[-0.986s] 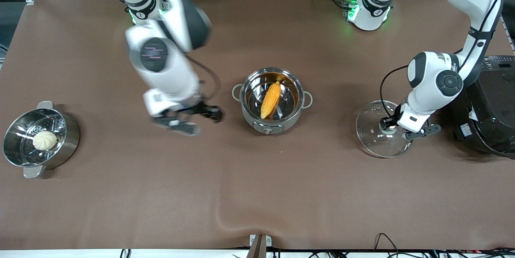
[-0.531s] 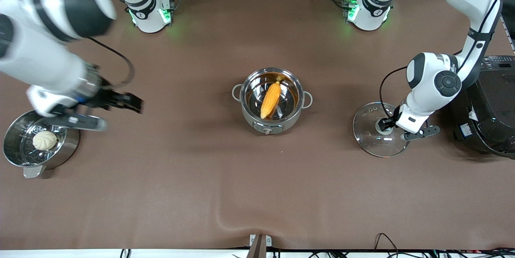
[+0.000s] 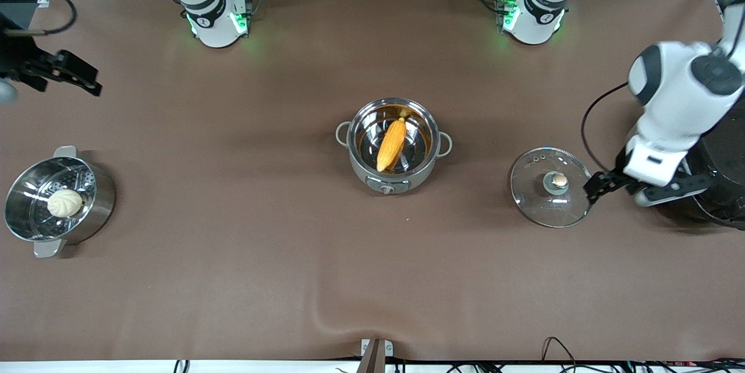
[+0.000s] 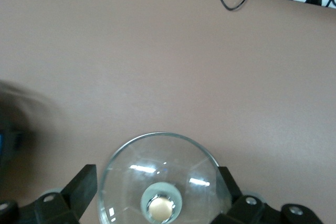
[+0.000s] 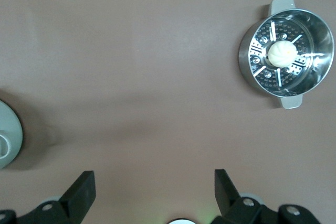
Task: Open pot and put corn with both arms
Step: 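Release the lid on the table and raise the left gripper away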
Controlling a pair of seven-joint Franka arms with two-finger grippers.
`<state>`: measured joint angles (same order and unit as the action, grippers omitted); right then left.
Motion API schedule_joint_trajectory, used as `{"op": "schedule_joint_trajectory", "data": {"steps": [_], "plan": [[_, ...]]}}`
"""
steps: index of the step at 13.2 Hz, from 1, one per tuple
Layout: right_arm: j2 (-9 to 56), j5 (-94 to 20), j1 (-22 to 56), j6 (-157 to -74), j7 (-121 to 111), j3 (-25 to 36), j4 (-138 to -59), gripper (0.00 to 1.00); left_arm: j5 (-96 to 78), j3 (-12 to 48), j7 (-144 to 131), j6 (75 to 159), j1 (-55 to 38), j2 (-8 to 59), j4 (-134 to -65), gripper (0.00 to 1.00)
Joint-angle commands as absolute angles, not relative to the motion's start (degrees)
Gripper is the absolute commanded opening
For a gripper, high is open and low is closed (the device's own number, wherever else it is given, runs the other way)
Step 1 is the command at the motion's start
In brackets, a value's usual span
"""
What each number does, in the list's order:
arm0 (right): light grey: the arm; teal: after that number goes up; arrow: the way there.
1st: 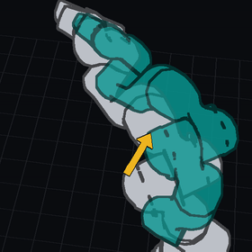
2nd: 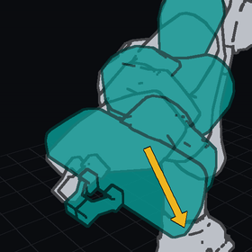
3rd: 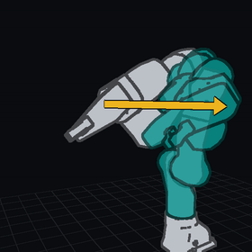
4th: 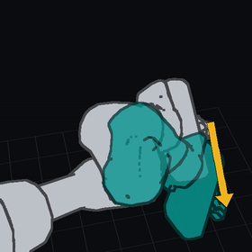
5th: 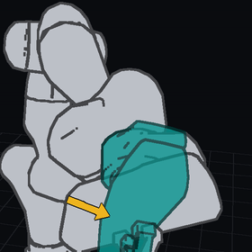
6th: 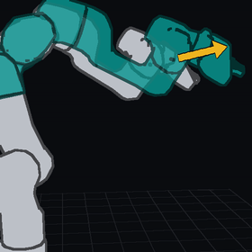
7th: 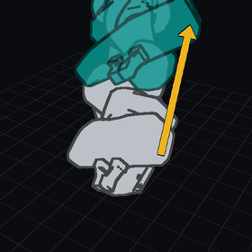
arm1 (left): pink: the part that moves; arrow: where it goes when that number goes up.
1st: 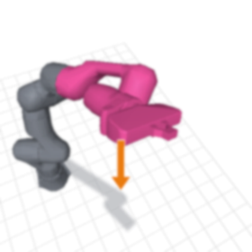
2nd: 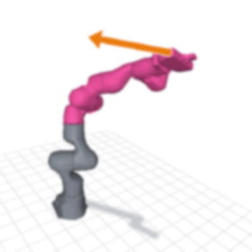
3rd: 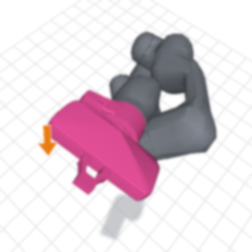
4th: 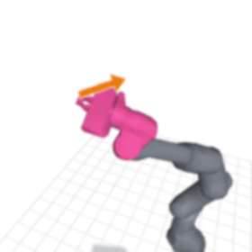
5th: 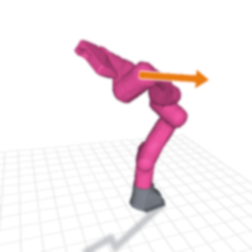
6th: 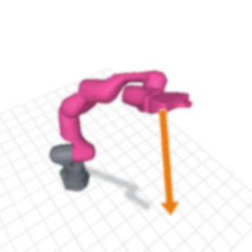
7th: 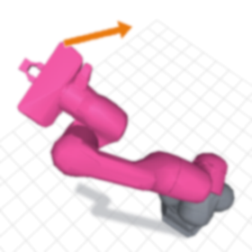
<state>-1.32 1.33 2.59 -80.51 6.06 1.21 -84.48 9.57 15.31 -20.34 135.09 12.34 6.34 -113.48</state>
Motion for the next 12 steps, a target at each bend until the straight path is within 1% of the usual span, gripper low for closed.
{"op": "schedule_joint_trajectory", "data": {"steps": [1, 2, 4, 7, 8, 9, 10, 11, 12], "plan": [[-2.81, 0.01, -2.01, -81.47, 0.72, 0.00, -86.75, 1.00, 9.33, 15.56, -17.14, 116.63, 13.10, 4.48, -100.36, 1.00], [-2.64, -1.57, -3.07, -81.47, 0.62, 0.00, -86.75, 1.00, 7.05, 15.56, -17.05, 111.41, 13.18, 4.74, -96.02, 1.00], [-2.29, -1.85, -3.43, -81.30, 0.09, 0.09, -86.14, 1.00, 4.40, 15.38, -16.61, 105.76, 13.27, 4.05, -91.86, 1.00], [-0.97, -1.32, -3.25, -80.95, 0.09, 0.00, -83.86, 1.00, 2.21, 15.38, -12.16, 100.39, 14.58, 2.11, -90.18, 1.00], [-0.88, -1.32, -3.25, -80.86, 0.09, 0.00, -83.85, 1.00, 0.20, 14.77, -10.48, 100.02, 14.24, 0.37, -90.26, 1.00], [-0.70, -1.32, -3.25, -80.86, 0.09, 0.00, -83.85, 1.00, -0.09, 13.20, -10.46, 99.67, 12.76, -0.61, -90.35, 1.00], [-0.70, -1.41, -3.16, -80.86, 0.09, 0.00, -83.67, 1.00, -0.17, 11.01, -10.02, 97.23, 9.52, -0.96, -90.09, 1.00], [-0.36, -1.58, -3.25, -80.86, 0.09, 0.00, -83.32, 1.00, -0.26, 6.72, -9.93, 94.34, 5.40, -0.62, -88.35, 1.00], [0.08, -2.02, -3.60, -80.86, 0.00, 0.00, -83.41, 1.00, -0.44, 3.90, -9.93, 92.39, 1.97, 0.08, -85.98, 1.00]]}}
